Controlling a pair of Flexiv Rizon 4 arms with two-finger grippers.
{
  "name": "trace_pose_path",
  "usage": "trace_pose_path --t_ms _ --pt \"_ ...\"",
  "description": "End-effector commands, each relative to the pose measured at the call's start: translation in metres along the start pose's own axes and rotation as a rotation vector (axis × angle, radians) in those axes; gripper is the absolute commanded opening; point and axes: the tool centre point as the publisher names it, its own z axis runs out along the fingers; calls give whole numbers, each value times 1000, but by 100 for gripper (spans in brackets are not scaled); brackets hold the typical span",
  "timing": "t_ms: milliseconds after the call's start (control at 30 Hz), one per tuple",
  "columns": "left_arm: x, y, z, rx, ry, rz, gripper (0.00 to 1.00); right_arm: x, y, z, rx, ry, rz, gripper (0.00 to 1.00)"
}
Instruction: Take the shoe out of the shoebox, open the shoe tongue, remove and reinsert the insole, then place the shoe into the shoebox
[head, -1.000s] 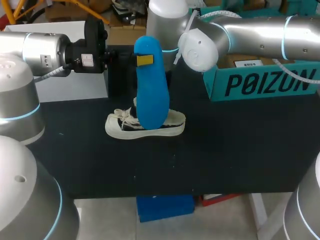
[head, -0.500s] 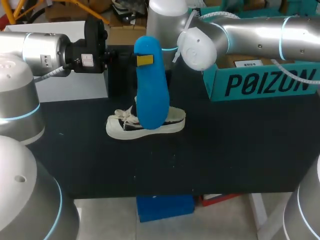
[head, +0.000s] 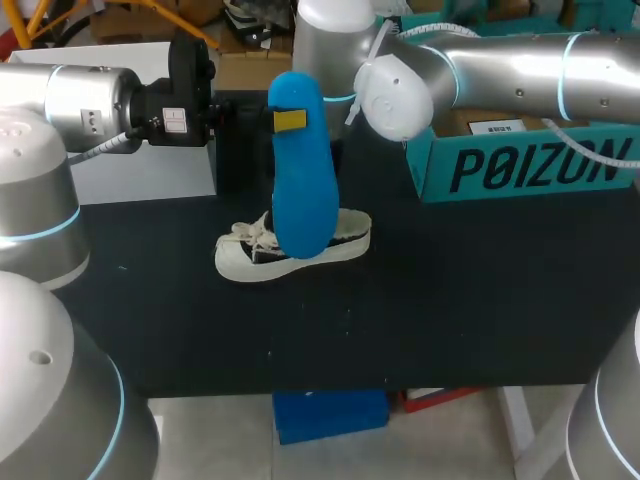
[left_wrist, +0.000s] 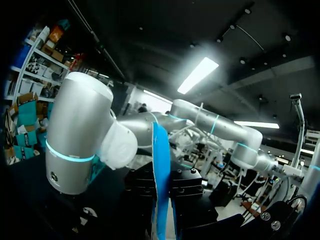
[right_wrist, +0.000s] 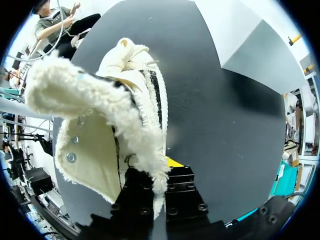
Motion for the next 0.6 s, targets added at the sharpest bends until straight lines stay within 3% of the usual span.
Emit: trace_pose_path --t_ms 33,267,467,600 --pt "1 0 1 -1 -6 0 0 -7 -1 -19 -16 -23 23 0" --pt "1 0 1 -1 -6 0 0 -12 -12 -60 60 -100 177 0" --pt "1 0 1 -1 -6 0 0 -5 -23 -77 170 -135 359 0" --pt "1 0 1 -1 -6 0 0 1 -26 -86 190 -144 513 0"
